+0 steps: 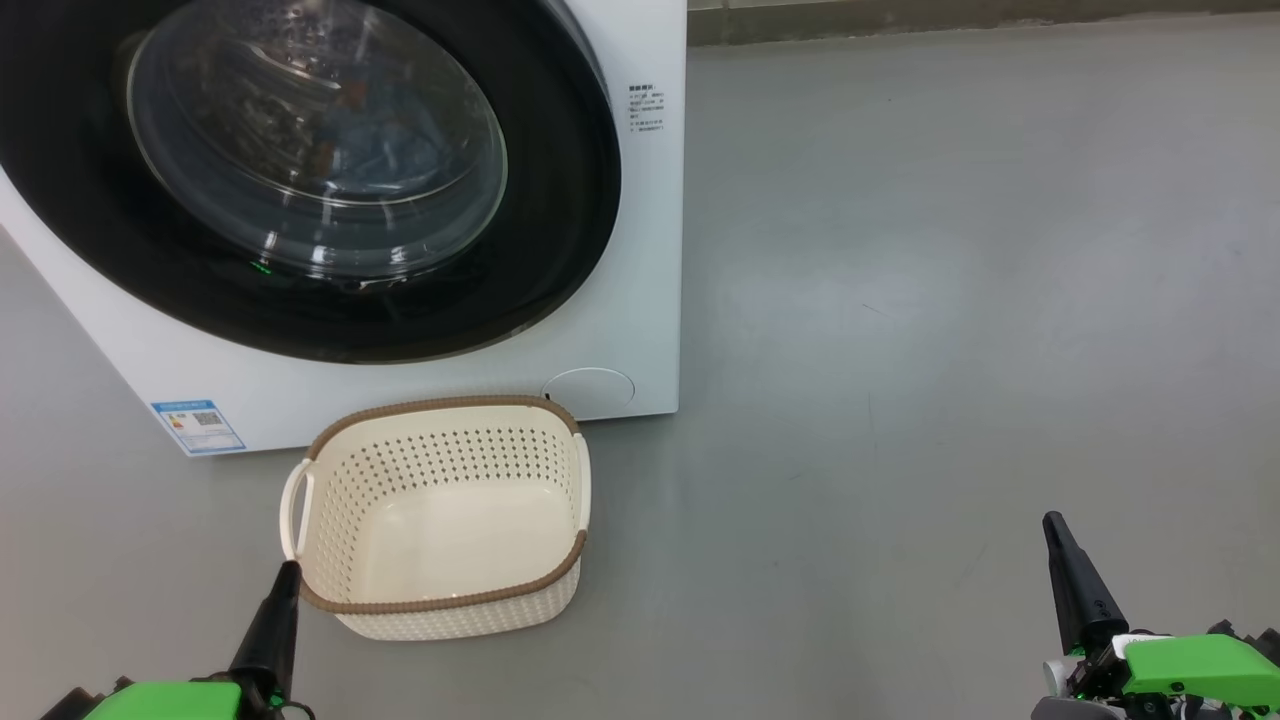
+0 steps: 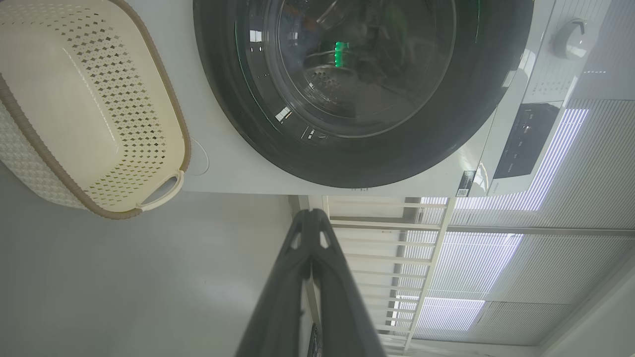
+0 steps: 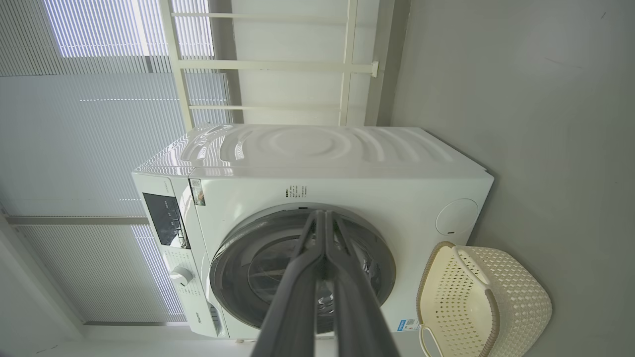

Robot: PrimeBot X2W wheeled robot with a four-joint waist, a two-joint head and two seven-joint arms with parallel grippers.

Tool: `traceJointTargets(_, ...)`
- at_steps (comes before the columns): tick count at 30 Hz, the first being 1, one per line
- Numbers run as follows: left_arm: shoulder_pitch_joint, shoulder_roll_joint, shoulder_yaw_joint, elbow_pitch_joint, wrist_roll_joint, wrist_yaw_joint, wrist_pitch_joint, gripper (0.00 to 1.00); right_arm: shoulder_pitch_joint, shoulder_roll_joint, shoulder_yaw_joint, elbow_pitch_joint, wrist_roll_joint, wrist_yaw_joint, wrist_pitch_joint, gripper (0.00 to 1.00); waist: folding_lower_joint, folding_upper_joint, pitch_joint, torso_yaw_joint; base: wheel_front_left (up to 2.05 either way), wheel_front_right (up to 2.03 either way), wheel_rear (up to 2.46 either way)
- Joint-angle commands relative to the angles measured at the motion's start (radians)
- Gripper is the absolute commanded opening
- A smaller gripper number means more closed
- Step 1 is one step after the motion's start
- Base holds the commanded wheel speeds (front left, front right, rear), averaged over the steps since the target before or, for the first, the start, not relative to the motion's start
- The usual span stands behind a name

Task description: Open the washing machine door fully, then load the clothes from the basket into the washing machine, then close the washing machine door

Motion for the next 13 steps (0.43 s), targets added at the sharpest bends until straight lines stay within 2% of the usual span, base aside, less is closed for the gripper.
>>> traceJointTargets(1, -0.042, 0.014, 0.036, -0.02, -0.002, -0.007, 0.006, 0.0, -0.041, -0.013, 0.027, -0.025, 0.011, 0.002, 0.008, 0.0, 0.0, -0.0001, 0.0, 0.0, 0.0, 0.0, 0.0)
traceJointTargets(13, -0.042, 0.014, 0.036, -0.02, -0.002, -0.007, 0.006, 0.0, -0.041, -0.013, 0.027, -0.025, 0.011, 0.002, 0.008, 0.0, 0.0, -0.0001, 0.0, 0.0, 0.0, 0.0, 0.0)
